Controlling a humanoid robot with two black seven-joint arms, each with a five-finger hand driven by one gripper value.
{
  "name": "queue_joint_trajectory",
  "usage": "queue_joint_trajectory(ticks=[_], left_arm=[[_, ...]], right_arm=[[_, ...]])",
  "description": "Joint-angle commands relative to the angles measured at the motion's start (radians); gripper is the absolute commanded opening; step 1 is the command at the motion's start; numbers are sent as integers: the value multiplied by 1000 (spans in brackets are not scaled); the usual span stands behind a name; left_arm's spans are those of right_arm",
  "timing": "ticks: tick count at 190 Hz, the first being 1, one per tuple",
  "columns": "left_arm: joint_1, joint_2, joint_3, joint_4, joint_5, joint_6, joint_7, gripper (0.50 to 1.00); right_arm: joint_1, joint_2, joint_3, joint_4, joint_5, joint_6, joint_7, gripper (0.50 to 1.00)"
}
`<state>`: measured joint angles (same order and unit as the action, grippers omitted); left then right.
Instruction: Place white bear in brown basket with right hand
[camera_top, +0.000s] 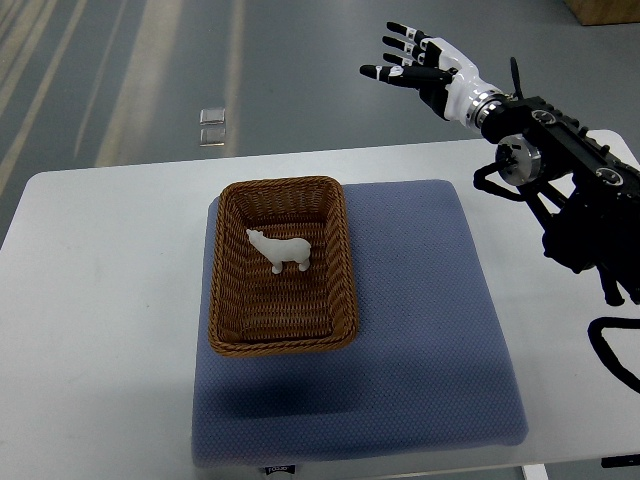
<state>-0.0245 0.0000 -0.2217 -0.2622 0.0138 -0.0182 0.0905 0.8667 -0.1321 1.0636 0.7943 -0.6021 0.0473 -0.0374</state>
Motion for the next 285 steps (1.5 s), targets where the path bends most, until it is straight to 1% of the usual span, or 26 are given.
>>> queue_joint_trajectory(ticks=[1, 22, 46, 91, 132, 146, 159, 173, 202, 239, 285], left_arm=[[0, 0, -1, -2, 0, 0, 0, 1000], [0, 0, -1, 0, 0, 0, 0, 1000], [0, 0, -1, 0, 0, 1, 0, 1000], [0, 0, -1, 0, 0, 0, 0, 1000], [0, 0, -1, -5, 0, -3, 0, 1000], [0, 0, -1, -3, 0, -3, 0, 1000], [2, 0, 1, -2, 0, -2, 0, 1000], [0, 0, 1, -2, 0, -2, 0, 1000], [0, 0, -1, -3, 0, -2, 0, 1000], [2, 0, -1, -5, 0, -3, 0, 1000], [0, 0, -1, -2, 0, -3, 0, 1000]], right_arm=[[-29, -1, 33, -21, 150, 5, 16, 926], [-40, -11, 36, -41, 329, 8, 34, 926], [-45, -11, 36, -67, 429, 19, 50, 928], [-52, -3, 38, -116, 553, 94, 76, 930], [-60, 0, 38, -185, 683, 160, 103, 930], [-68, 0, 38, -193, 705, 171, 111, 930], [-74, 2, 38, -196, 722, 187, 140, 930], [-87, 2, 38, -201, 723, 201, 154, 930], [-117, 8, 35, -213, 723, 243, 154, 930], [-156, 45, 21, -222, 708, 302, 154, 930], [-160, 77, 18, -224, 703, 307, 154, 932]])
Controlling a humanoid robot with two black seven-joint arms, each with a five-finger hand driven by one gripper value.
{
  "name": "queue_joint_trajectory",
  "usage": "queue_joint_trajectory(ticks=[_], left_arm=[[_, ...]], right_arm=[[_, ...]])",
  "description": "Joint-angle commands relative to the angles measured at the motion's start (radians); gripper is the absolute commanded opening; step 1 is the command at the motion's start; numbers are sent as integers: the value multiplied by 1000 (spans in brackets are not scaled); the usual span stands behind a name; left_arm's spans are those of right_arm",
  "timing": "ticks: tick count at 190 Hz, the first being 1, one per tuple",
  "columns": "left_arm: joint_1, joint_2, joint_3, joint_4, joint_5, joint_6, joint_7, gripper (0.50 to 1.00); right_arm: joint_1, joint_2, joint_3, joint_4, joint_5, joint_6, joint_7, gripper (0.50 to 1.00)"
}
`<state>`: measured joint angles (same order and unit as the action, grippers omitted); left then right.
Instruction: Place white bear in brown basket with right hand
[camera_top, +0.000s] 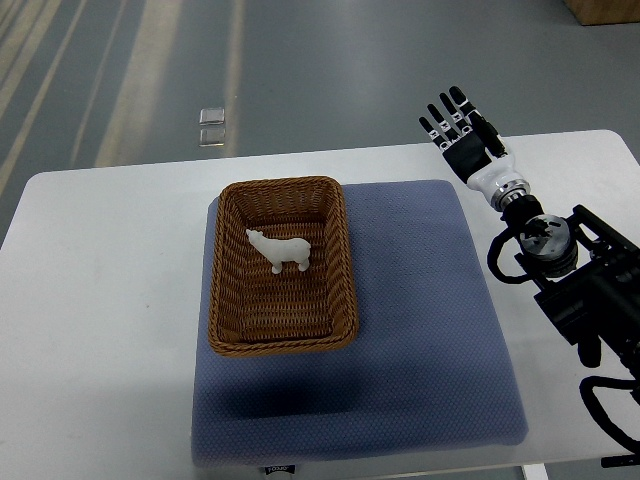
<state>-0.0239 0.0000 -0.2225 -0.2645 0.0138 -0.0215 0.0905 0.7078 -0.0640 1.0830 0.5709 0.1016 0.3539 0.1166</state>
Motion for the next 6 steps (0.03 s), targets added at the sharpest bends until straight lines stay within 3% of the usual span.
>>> queue_joint_trajectory(ticks=[1, 6], left_arm=[[-1, 0, 0, 1, 0, 0, 0, 1000], [-1, 0, 2, 1, 0, 0, 0, 1000]], right_arm=[[-1, 9, 0, 0, 0, 0, 0, 932], [-1, 9, -2, 0, 0, 0, 0, 932]])
